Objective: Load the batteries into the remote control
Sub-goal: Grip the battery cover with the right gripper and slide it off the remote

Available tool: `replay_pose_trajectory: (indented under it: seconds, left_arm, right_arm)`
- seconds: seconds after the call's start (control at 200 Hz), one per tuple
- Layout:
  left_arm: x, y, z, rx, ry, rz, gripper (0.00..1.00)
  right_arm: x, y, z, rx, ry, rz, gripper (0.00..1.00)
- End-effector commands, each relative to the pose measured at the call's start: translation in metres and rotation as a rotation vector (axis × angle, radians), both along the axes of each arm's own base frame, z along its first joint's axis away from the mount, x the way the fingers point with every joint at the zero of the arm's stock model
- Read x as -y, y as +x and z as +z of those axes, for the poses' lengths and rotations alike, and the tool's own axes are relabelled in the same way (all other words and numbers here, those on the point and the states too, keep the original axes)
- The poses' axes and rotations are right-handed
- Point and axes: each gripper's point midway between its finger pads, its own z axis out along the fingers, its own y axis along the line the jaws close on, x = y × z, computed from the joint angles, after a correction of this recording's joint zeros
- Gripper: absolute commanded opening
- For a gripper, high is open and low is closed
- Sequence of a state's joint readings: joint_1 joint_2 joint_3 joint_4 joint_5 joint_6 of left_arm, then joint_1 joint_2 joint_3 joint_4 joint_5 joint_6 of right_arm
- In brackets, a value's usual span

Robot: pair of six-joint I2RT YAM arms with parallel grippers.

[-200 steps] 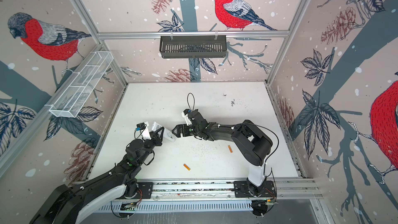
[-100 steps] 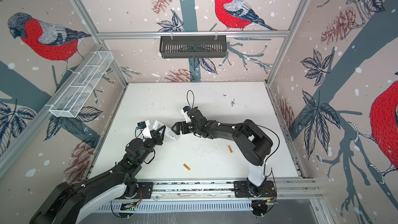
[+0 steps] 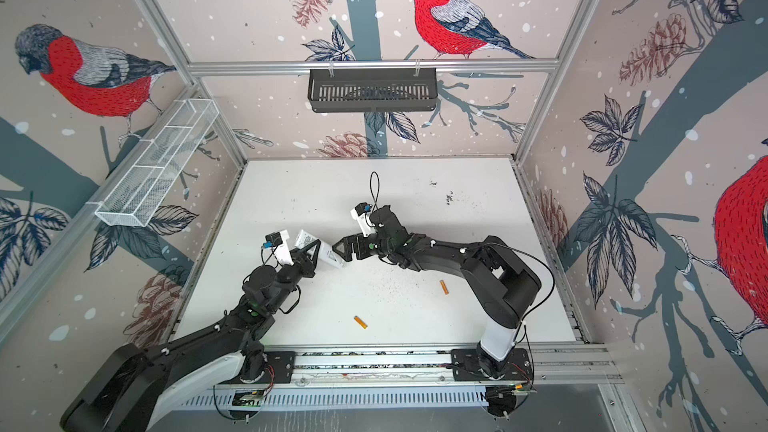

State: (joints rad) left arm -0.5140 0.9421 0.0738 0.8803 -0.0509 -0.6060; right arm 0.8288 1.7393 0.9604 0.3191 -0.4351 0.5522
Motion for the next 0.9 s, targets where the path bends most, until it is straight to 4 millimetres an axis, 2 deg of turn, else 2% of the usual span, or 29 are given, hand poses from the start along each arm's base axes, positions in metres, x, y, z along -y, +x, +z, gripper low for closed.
replay_pose_trajectory:
  seconds: [0.0, 0.335, 0.896]
  left_arm:
    - [0.009, 0.0, 0.027, 0.071, -0.039, -0.051, 0.0]
    - [0.026, -0.004, 0.036, 0.059, -0.025, -0.147, 0.0]
    - [0.027, -0.003, 0.036, 0.054, -0.023, -0.151, 0.0]
  right_arm:
    - [-0.005, -0.007, 0.011, 0.084, 0.035, 0.083, 0.98]
    - [-0.004, -0.01, 0.019, 0.199, 0.018, 0.133, 0.83]
    - [-0.011, -0.015, 0.029, 0.253, 0.015, 0.156, 0.51]
